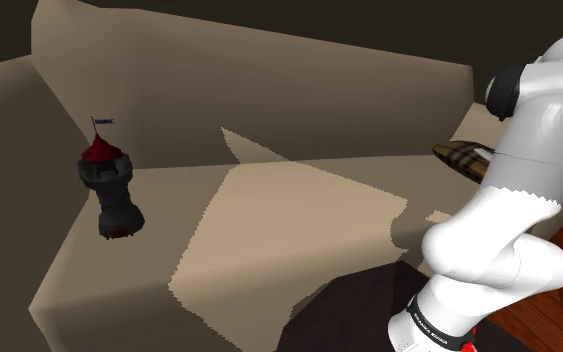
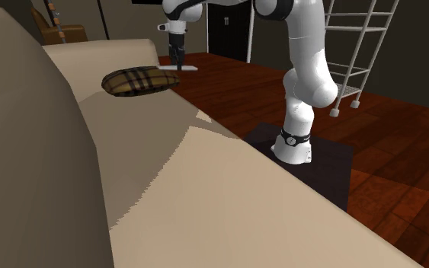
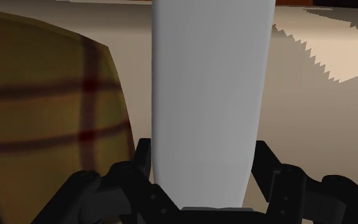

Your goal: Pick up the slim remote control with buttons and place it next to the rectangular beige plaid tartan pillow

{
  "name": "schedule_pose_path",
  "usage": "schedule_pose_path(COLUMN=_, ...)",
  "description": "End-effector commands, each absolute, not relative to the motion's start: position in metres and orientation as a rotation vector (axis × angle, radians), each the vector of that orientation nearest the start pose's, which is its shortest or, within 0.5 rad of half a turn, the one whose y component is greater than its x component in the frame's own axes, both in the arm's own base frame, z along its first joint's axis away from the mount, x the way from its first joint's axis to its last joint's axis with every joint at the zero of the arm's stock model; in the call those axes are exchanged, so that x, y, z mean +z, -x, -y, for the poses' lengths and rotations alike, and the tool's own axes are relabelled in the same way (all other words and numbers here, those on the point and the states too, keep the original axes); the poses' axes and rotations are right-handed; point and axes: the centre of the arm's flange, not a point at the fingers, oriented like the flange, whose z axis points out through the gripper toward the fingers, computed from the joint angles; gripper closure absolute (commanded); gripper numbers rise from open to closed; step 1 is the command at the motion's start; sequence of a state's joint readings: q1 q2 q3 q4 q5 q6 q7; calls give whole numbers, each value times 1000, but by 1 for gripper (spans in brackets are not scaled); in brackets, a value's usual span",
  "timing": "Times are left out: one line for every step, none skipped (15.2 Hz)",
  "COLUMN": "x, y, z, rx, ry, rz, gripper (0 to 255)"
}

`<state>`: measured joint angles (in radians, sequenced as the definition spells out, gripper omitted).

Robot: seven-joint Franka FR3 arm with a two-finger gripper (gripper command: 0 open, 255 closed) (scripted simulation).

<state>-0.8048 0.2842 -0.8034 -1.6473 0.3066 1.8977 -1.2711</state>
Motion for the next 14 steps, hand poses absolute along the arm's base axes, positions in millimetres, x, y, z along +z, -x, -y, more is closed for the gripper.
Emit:
schedule_pose_path(x=483, y=-44, z=630, rx=-155, ry=3120, rz=-636, gripper=255)
schedule_pose_path(x=477, y=-44, z=630, rx=-155, ry=3120, rz=-636, gripper=255)
schedule_pose_path(x=472, y=-44, z=630, rx=-155, ry=3120, rz=-636, gripper=255)
schedule_pose_path(x=467, y=-44, z=630, rx=-155, ry=3120, rz=-636, gripper=255)
schedule_pose_path(x=462, y=-44, z=630, rx=-155, ry=3120, rz=-636, gripper=255)
schedule_pose_path(x=456, y=-44, z=630, rx=-155, ry=3120, rz=-636, gripper=255)
schedule_pose_path(x=451, y=-44, z=630, rx=-155, ry=3120, rz=-636, gripper=255)
schedule_pose_path(x=446, y=-44, z=630, rx=-155, ry=3120, rz=-636, gripper=255)
schedule_pose_path(x=440, y=-44, z=630, rx=-155, ry=3120, rz=-636, gripper=255)
schedule_pose_path(x=435, y=-44, z=630, rx=-155, ry=3120, rz=-636, gripper=255)
schedule_pose_path(x=430, y=-44, z=630, rx=-155, ry=3120, rz=-636, gripper=255)
schedule_pose_path(x=425, y=-44, z=630, rx=-155, ry=3120, rz=-636, gripper=255)
schedule_pose_path(x=419, y=-44, z=630, rx=-155, ry=3120, rz=-636, gripper=255)
schedule_pose_path(x=414, y=-44, z=630, rx=-155, ry=3120, rz=-636, gripper=255)
